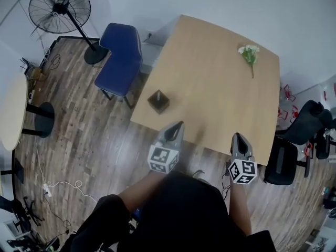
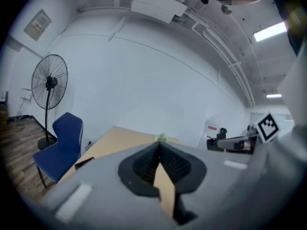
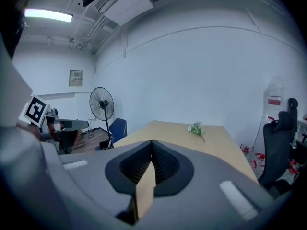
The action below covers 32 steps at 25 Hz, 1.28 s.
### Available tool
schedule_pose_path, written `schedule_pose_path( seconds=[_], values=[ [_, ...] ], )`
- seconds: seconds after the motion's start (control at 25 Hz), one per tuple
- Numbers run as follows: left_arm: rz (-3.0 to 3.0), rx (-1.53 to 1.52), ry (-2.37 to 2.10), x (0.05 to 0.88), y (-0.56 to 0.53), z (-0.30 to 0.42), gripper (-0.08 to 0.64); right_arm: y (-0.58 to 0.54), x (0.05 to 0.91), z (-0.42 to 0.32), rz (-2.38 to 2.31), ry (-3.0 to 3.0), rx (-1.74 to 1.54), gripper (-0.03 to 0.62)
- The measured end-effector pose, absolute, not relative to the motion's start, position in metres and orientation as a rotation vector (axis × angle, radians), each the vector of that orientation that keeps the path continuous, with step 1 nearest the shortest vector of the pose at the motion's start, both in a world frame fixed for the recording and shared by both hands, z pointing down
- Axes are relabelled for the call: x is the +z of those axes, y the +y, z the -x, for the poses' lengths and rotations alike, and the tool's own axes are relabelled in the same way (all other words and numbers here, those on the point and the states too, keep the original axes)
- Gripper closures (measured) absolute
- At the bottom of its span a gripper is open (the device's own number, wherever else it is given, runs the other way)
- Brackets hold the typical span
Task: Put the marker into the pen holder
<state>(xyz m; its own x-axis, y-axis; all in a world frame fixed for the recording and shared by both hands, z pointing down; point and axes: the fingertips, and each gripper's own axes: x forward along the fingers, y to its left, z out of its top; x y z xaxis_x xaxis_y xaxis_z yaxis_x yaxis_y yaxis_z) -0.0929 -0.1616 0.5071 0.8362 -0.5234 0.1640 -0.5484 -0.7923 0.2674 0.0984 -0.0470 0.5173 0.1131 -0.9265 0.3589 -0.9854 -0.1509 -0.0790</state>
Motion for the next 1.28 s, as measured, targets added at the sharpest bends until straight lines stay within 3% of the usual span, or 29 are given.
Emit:
schedule_pose_path(
  seconds=[0.48,1.28],
  values=[
    [-2.776,0.097,-0.923,0.482,-0.019,-0.042,0.557,0.102,0.496,-0.23,-2.246,-1.983,0.413,0.589],
    [-2.809,0.147,-0.946,0.484,0.063,-0.064,0.557,0.168,0.494,-0.257,-2.215,-2.061,0.351,0.589]
  ],
)
